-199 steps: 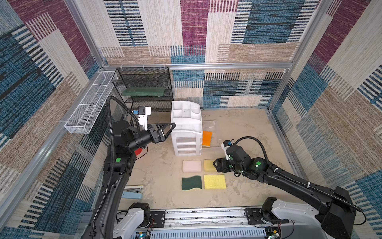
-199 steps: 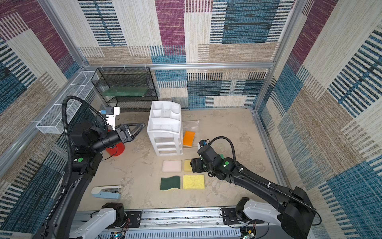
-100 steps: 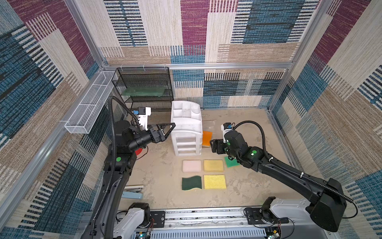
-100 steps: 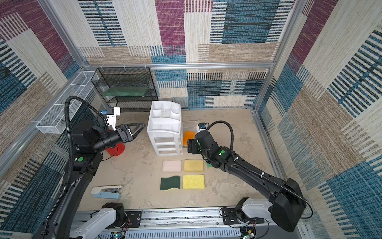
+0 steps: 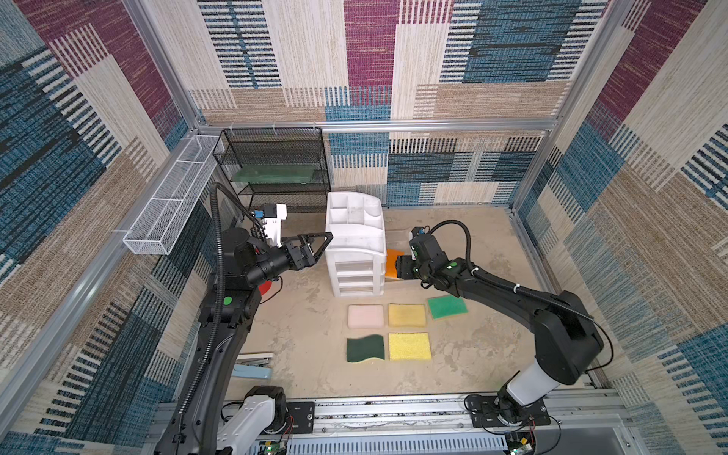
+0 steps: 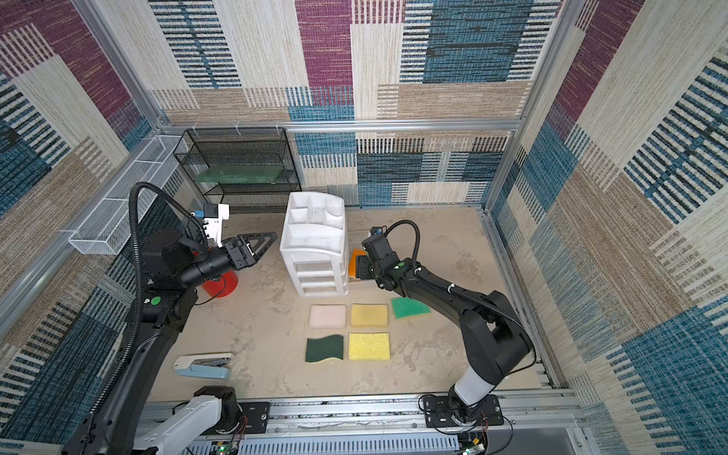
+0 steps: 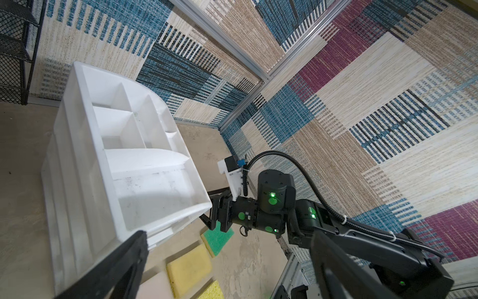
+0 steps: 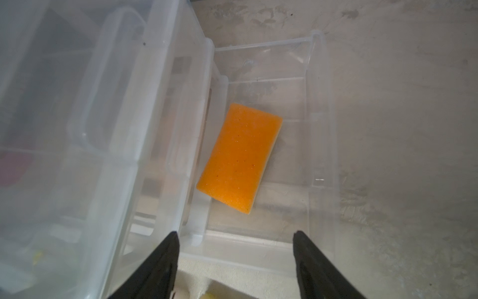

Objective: Take the sponge out of the drawer
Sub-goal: Pick up the sponge from the drawer.

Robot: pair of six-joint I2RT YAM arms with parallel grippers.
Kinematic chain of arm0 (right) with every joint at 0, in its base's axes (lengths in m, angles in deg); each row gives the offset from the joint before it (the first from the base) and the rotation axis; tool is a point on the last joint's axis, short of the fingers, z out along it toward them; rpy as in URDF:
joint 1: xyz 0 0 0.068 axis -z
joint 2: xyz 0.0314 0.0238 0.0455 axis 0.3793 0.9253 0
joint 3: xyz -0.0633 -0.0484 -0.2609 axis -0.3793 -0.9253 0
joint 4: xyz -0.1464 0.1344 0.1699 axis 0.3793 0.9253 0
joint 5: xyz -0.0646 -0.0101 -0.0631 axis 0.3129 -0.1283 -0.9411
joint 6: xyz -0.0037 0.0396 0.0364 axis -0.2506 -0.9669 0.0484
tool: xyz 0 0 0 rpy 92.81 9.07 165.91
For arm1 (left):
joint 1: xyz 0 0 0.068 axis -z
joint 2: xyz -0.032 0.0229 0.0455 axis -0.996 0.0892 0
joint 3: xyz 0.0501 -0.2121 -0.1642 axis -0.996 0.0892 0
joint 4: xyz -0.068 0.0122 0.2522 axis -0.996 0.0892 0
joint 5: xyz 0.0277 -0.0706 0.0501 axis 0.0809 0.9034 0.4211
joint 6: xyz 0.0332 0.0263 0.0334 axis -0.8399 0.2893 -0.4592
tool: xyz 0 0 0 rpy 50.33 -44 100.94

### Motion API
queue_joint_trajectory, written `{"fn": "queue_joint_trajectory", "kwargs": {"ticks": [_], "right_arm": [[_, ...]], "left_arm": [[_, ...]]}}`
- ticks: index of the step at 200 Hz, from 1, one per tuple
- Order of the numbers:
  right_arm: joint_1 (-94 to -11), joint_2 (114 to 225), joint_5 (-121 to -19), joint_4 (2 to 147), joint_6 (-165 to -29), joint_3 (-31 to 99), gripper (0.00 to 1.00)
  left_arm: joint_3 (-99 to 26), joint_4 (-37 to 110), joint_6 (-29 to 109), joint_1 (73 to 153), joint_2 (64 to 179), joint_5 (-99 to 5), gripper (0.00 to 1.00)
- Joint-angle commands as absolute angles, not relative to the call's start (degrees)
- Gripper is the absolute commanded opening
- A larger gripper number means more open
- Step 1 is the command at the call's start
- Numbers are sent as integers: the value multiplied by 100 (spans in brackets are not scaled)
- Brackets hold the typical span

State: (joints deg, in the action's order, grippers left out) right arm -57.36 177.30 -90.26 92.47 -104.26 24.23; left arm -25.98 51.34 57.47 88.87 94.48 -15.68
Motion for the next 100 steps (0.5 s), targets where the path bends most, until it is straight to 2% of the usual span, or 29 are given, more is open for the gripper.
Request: {"fn": "queue_joint_trajectory", "kwargs": {"ticks": [1, 100], "right_arm": [[-5736, 18116, -9045, 9266, -10388, 2661, 66], [-5740, 19271, -9102, 9310, -10504, 3231, 57]], "left_arm": [[-2591, 5127, 5634, 8879, 9443, -1547, 100], [-2582, 5094, 5669, 8879, 9423, -1525, 100]]}}
